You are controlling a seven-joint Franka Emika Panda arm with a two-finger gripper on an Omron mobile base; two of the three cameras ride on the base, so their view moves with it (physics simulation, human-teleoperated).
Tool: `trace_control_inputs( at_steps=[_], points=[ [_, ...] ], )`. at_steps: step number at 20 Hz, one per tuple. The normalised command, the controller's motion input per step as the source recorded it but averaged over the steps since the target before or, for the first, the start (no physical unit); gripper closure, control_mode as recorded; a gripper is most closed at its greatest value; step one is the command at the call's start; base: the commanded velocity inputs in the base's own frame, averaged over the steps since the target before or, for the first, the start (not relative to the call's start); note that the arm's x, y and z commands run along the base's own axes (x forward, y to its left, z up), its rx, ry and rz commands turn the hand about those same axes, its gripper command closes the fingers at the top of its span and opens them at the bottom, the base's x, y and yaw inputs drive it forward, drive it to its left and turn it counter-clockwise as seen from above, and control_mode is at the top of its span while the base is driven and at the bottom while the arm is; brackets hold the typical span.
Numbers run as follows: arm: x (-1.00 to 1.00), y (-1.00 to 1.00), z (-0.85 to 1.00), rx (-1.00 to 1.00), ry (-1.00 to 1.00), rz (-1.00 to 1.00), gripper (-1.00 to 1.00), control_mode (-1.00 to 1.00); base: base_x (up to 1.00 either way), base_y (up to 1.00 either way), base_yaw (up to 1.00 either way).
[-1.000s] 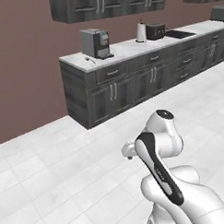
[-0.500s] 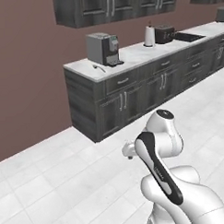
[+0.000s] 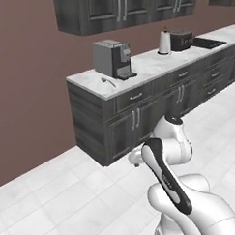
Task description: Take the fork and place it on the left side of the plate. Then take the spoon and place it on the right side of the plate. Make sure they're directly next to the plate.
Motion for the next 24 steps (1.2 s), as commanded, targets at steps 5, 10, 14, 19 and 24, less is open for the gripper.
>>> trace_control_inputs(
  at_steps=[5, 10, 14, 19, 24],
  points=[
    [0.00, 0.00, 0.00, 0.00, 0.00, 0.00, -1.00, 1.00, 0.86, -0.33, 0.02],
    [0.00, 0.00, 0.00, 0.00, 0.00, 0.00, -1.00, 1.00, 0.84, -0.32, 0.03],
    [0.00, 0.00, 0.00, 0.00, 0.00, 0.00, -1.00, 1.00, 0.82, -0.31, 0.06],
    [0.00, 0.00, 0.00, 0.00, 0.00, 0.00, -1.00, 1.00, 0.80, -0.24, 0.17],
    [0.00, 0.00, 0.00, 0.00, 0.00, 0.00, -1.00, 1.00, 0.77, -0.14, 0.31]
  ],
)
